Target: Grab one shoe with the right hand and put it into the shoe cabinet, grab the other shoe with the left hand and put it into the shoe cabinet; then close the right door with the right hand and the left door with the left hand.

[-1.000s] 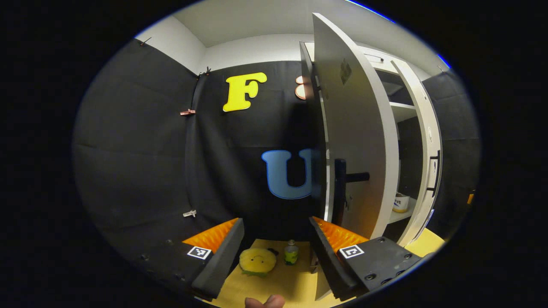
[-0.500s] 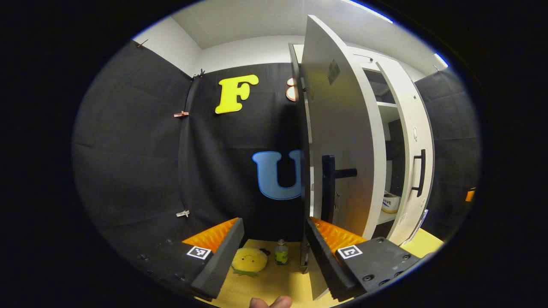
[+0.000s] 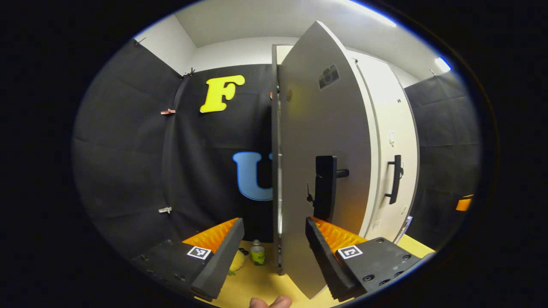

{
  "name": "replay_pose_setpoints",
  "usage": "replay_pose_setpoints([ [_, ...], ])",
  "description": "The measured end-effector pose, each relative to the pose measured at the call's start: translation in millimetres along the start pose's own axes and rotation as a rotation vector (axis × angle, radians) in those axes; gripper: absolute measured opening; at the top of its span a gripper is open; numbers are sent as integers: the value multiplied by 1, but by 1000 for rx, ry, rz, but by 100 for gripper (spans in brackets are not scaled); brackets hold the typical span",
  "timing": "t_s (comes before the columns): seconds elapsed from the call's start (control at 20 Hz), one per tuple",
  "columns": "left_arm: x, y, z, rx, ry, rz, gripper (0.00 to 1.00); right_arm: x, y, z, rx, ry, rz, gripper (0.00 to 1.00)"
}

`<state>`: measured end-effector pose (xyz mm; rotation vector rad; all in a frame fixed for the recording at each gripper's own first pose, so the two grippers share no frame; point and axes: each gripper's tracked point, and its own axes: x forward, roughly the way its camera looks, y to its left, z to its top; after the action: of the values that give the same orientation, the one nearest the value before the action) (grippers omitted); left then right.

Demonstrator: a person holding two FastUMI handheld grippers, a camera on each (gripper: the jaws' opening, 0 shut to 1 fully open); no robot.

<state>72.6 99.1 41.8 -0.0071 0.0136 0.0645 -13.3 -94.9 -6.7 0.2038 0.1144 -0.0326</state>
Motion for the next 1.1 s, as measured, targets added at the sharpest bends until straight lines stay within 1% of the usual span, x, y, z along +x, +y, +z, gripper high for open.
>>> replay_pose_setpoints([
  [0.15,6,-36,6,-4,-12,-69,91,-1,-5,3,-1,0,-2,98],
  [0.25,10,-70,5,-17,-15,-146,92,-1,-8,6,-1,-4,-4,98],
  [0.3,7,-81,6,-15,-18,-166,92,-2,-9,8,0,-5,-4,98],
  [0.5,6,-111,6,26,-23,-191,92,-5,-14,14,-7,-16,-6,98],
  [0.65,-4,-129,9,9,-22,-216,92,-4,-13,17,3,-21,5,98],
  [0.75,-13,-133,13,1,-28,-218,92,-2,-13,16,2,-17,10,98],
  [1.1,-35,-136,29,37,-57,-173,92,6,2,31,-29,-51,27,98],
])
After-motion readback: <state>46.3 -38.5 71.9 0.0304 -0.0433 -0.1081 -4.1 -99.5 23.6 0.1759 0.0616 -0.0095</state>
